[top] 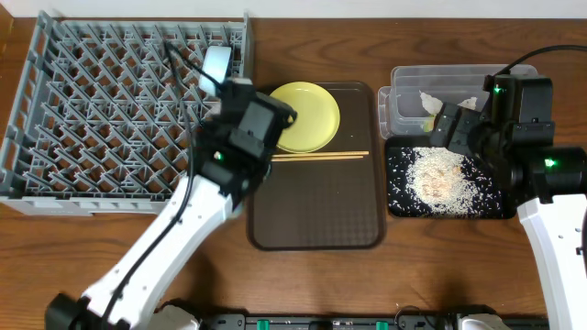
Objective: Sort waste into correct bins and load items into the dishwasher
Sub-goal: 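Carry pink bowl with left gripper and stand it upright in rack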
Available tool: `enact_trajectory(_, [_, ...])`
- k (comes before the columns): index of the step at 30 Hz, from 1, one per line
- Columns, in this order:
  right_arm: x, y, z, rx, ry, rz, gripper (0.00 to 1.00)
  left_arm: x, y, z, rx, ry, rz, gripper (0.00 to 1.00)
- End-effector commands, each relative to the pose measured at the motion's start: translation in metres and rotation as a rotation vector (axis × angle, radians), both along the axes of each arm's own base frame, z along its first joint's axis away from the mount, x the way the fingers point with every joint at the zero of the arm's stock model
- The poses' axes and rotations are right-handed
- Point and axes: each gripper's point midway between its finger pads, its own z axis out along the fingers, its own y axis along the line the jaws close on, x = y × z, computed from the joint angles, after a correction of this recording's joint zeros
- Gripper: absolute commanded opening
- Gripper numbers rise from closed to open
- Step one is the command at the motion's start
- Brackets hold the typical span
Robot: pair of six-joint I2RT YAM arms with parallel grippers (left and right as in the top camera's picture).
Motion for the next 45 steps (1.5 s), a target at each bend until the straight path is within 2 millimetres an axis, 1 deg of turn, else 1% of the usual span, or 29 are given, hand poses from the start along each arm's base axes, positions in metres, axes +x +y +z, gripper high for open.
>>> enact_trajectory(1, [0.0, -0.005, 0.001, -0.002, -0.002, -0.024, 0.99, 0.009, 0.05, 0.025, 0.308, -0.033, 0.163, 0.08])
enact_trajectory(3, [0.0, -0.005, 0.001, -0.002, -0.002, -0.024, 0.99, 0.013, 0.066, 0.03, 0.391, -0.053, 0.245, 0.08])
enact_trajectory(5, [0.0, -0.005, 0.001, -0.002, -0.002, -0.024, 0.99, 0.017, 0.076, 0.029, 0.443, -0.062, 0.297, 0.08])
enact_trajectory(9, [0.0, -0.005, 0.001, -0.002, -0.002, -0.024, 0.99, 0.024, 0.087, 0.016, 0.516, -0.041, 0.357, 0.08])
enact_trajectory(11, [0.0, -0.005, 0.001, -0.002, -0.002, -0.024, 0.99, 0.027, 0.089, 0.008, 0.558, -0.031, 0.38, 0.08])
enact_trajectory(17, [0.0, -0.005, 0.001, -0.002, -0.002, -0.024, 0.99, 0.035, 0.089, -0.015, 0.656, 0.01, 0.401, 0.07])
enact_trajectory(20, [0.0, -0.005, 0.001, -0.002, -0.002, -0.024, 0.99, 0.036, 0.088, -0.019, 0.659, 0.014, 0.401, 0.08])
enact_trajectory(23, [0.0, -0.005, 0.001, -0.002, -0.002, -0.024, 0.99, 0.036, 0.085, -0.018, 0.657, 0.009, 0.395, 0.07])
enact_trajectory(25, [0.0, -0.005, 0.001, -0.002, -0.002, -0.024, 0.99, 0.036, 0.08, -0.018, 0.657, 0.005, 0.381, 0.08])
enact_trajectory(30, [0.0, -0.005, 0.001, -0.002, -0.002, -0.024, 0.99, 0.036, 0.055, -0.02, 0.663, -0.007, 0.316, 0.07])
enact_trajectory(34, [0.0, -0.005, 0.001, -0.002, -0.002, -0.024, 0.99, 0.031, 0.041, -0.027, 0.678, 0.013, 0.26, 0.08])
enact_trajectory(38, [0.0, -0.005, 0.001, -0.002, -0.002, -0.024, 0.99, 0.027, 0.04, -0.033, 0.695, 0.03, 0.247, 0.08])
enact_trajectory(41, [0.0, -0.005, 0.001, -0.002, -0.002, -0.024, 0.99, 0.026, 0.046, -0.034, 0.705, 0.038, 0.259, 0.07])
enact_trajectory(45, [0.0, -0.005, 0.001, -0.002, -0.002, -0.024, 0.99, 0.026, 0.045, -0.037, 0.696, 0.043, 0.252, 0.08])
